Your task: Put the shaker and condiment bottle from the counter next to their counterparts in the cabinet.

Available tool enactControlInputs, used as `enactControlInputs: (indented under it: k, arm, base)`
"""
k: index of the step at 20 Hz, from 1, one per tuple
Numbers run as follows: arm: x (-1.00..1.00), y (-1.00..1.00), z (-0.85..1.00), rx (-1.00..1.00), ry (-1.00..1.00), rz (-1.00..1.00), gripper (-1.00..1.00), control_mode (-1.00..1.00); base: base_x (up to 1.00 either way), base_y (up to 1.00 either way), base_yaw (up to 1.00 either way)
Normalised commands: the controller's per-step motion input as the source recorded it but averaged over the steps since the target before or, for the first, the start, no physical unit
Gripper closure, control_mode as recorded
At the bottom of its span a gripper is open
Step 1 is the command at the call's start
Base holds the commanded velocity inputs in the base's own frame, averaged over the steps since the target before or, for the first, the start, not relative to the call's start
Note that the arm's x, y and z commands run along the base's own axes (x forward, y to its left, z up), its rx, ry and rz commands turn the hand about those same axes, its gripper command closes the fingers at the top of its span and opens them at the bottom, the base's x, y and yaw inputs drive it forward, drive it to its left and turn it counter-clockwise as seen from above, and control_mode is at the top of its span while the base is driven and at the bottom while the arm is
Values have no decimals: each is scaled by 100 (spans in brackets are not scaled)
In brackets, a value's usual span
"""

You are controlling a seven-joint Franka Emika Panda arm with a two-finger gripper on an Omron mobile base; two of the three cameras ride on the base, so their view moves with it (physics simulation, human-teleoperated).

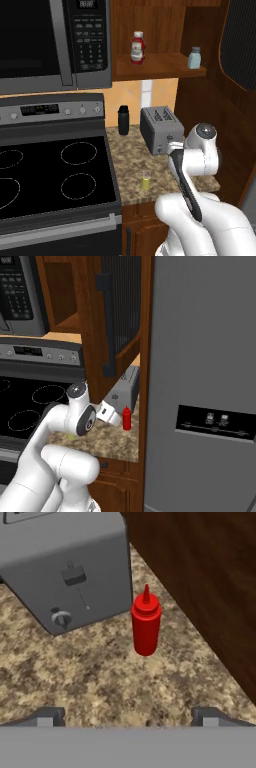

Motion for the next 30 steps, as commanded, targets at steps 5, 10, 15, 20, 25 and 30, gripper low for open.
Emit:
enactControlInputs:
  k: [5,10,15,20,25,30]
  arm:
    - [0,-9,-29,0,-8,0,-100,-100]
    - [0,0,-44,-1,-12,0,-100,-100]
    - [0,0,-48,-2,-16,0,-100,-100]
    - [0,0,-53,-2,-12,0,-100,-100]
    - [0,1,-30,-2,0,0,-100,-100]
    - [10,9,-30,-5,0,0,-100,-100]
  base:
    - [0,0,0]
    - [0,0,0]
    - [0,0,0]
    - [0,0,0]
    - [0,0,0]
    - [0,0,0]
